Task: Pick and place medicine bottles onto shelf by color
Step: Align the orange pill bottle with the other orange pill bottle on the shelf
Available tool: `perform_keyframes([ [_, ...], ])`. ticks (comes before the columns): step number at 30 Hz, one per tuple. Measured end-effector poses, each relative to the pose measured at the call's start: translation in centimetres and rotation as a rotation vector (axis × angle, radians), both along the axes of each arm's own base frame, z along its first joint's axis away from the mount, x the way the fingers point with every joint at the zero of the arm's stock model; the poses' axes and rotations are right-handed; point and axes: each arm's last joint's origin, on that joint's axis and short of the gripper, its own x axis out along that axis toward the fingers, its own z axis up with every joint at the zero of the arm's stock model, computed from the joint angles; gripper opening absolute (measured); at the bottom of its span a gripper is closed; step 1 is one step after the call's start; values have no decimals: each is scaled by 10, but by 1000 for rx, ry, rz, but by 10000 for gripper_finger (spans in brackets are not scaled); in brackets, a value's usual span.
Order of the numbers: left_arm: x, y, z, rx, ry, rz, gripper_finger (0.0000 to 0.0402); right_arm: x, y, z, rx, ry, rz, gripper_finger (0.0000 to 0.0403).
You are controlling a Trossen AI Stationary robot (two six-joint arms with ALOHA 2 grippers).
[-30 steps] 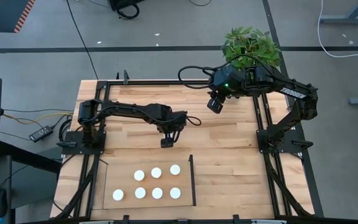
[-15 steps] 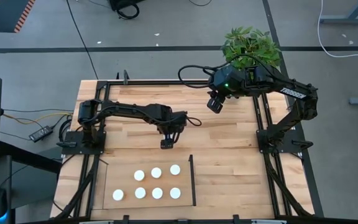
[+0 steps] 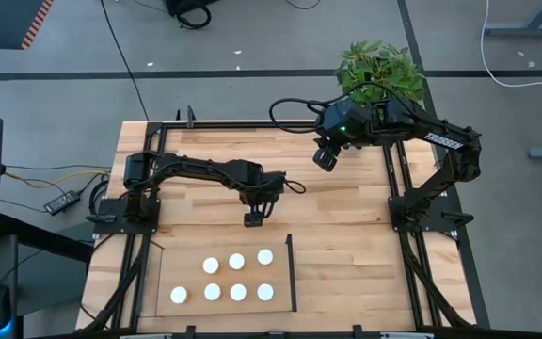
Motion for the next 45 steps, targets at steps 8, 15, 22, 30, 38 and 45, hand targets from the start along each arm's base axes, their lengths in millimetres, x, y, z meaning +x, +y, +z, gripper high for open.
perform_keyframes([
  [8,0,0,-3,0,18,-4,357,0,0,0,1,-5,-1,157],
  [15,3,-4,-13,4,36,-11,349,0,0,0,3,-7,-5,157],
  [22,4,-8,-14,6,36,-19,313,0,0,0,4,-8,-7,157],
  [30,4,-8,-13,7,35,-18,273,0,0,0,2,-6,-3,157],
  [38,4,-8,-13,6,35,-18,242,0,0,0,1,-5,-1,157],
  [45,3,-8,-13,5,39,-17,219,0,0,0,1,-5,-1,157],
])
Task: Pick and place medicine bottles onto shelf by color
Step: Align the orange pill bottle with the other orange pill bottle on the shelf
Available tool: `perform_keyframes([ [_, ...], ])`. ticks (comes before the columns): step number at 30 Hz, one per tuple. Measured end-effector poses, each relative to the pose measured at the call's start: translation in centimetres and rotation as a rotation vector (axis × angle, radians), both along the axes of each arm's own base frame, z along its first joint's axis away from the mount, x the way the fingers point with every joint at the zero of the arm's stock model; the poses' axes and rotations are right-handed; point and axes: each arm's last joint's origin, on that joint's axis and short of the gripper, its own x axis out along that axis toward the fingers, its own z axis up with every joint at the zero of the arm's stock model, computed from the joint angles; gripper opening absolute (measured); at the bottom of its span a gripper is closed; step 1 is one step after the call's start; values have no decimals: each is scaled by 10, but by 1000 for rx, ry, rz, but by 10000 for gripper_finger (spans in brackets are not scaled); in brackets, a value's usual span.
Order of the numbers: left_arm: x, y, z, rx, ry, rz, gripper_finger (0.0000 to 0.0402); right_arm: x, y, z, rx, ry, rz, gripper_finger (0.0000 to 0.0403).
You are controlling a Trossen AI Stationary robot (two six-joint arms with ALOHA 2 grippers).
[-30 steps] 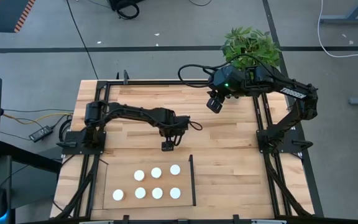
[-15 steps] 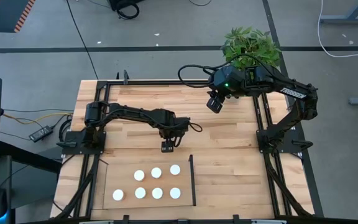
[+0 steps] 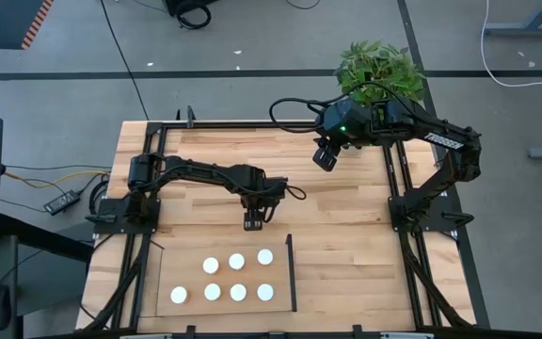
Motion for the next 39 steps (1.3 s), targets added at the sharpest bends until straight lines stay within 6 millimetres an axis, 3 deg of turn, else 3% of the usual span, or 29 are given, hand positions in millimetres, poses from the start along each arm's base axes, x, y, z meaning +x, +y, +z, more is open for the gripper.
perform_keyframes([
  [29,-15,-2,0,-6,150,-4,210,0,0,0,-3,3,4,157],
  [39,-20,-3,33,-2,24,-24,213,-3,0,-2,-1,48,5,157],
])
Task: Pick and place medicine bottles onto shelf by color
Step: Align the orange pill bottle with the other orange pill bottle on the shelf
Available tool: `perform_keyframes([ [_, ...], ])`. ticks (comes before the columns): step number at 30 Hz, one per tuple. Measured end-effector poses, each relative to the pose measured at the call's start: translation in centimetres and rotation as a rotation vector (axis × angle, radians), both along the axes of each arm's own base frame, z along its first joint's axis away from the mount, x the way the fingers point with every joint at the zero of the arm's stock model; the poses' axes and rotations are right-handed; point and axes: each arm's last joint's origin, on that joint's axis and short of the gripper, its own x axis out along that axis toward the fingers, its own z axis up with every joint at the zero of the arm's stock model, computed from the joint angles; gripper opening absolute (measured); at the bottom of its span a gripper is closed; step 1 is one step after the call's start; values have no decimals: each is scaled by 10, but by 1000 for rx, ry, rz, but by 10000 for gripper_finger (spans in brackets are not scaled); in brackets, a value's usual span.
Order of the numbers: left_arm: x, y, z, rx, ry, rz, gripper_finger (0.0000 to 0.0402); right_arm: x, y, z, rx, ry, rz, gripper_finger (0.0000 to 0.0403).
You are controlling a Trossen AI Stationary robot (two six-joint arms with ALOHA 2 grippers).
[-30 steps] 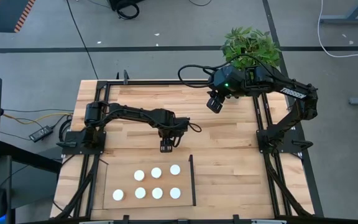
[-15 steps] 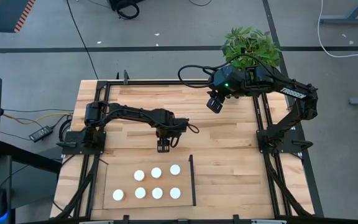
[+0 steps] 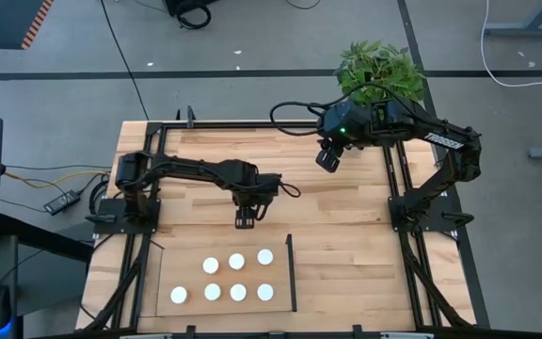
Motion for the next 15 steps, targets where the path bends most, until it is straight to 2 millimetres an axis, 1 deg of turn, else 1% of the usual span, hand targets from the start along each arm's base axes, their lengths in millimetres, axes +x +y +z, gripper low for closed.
perform_keyframes([
  [5,-5,-3,12,-7,-28,-10,203,-4,0,-2,-19,44,-15,157],
  [9,-8,-10,17,-8,-27,-22,206,-4,0,-2,-19,48,-15,157],
  [12,-12,-18,16,-10,2,-42,217,-4,0,-2,-19,50,-16,157],
  [15,-21,-25,10,-11,40,-48,214,-4,0,-2,-19,52,-15,157],
])
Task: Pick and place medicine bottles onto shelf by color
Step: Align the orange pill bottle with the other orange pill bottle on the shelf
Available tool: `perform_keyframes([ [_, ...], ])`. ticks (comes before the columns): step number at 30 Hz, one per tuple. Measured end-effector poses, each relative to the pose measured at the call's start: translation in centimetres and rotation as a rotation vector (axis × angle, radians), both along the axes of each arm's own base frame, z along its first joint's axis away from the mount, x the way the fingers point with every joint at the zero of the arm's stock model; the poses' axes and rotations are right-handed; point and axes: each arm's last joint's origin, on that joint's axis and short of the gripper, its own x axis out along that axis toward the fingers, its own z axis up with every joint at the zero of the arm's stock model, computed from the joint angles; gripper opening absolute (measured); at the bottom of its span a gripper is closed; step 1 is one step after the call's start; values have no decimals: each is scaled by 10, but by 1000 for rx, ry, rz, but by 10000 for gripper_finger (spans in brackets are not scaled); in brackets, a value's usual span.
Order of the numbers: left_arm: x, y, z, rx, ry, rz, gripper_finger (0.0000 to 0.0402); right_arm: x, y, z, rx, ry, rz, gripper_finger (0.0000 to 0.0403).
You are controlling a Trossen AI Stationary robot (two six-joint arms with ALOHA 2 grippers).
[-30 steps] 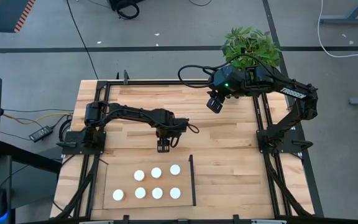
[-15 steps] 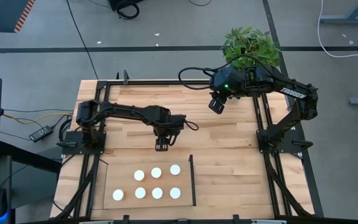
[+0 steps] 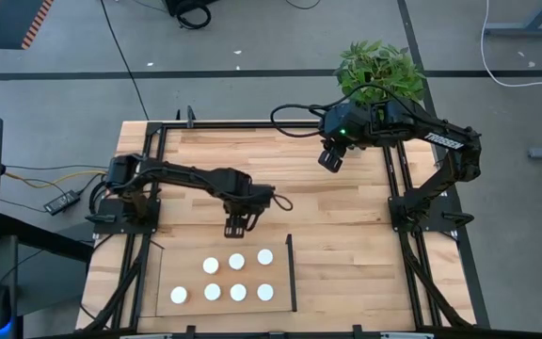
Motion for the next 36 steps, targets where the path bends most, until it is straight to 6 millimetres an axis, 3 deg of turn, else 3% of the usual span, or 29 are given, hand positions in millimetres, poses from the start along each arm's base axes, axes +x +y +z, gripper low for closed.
perform_keyframes([
  [5,-13,-11,-7,-4,33,35,202,-1,0,0,1,5,-1,157],
  [9,-25,-20,-5,-6,24,41,217,-1,0,0,1,6,0,157],
  [13,-43,-26,0,-11,12,63,224,-1,0,0,-1,13,4,157],
  [20,-84,-36,15,-38,-28,138,203,-1,0,0,-2,14,5,157],
  [26,-109,-50,27,-52,-42,148,226,0,0,0,-6,9,11,157],
  [36,-126,-81,29,-48,4,109,207,0,0,0,-4,6,6,157],
])
